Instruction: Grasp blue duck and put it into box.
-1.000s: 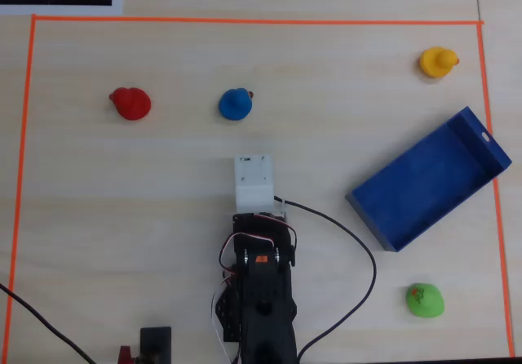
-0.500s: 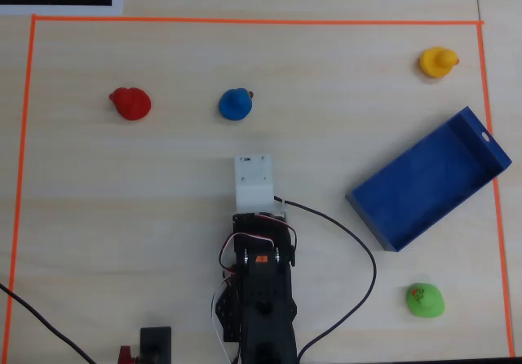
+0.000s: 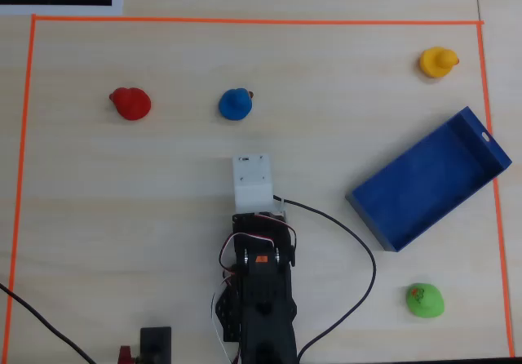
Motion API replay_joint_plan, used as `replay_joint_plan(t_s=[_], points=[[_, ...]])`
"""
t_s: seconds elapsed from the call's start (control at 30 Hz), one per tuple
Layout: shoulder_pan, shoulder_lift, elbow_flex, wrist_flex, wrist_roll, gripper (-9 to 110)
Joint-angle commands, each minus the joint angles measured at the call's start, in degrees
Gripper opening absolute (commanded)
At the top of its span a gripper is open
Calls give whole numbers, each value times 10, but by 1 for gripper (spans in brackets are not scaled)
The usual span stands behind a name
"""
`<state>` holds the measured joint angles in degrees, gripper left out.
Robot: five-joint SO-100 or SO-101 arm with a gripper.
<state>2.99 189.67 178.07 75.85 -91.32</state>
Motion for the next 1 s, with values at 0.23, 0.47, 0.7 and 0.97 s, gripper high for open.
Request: replay_joint_plan(t_s=[0.23, 0.47, 0.7, 0.97], points=[[4, -371, -240, -345, -13, 12], [20, -755, -590, -329, -8, 35], [23, -947, -722, -416, 10, 37], [32, -1030, -743, -452, 50, 37]])
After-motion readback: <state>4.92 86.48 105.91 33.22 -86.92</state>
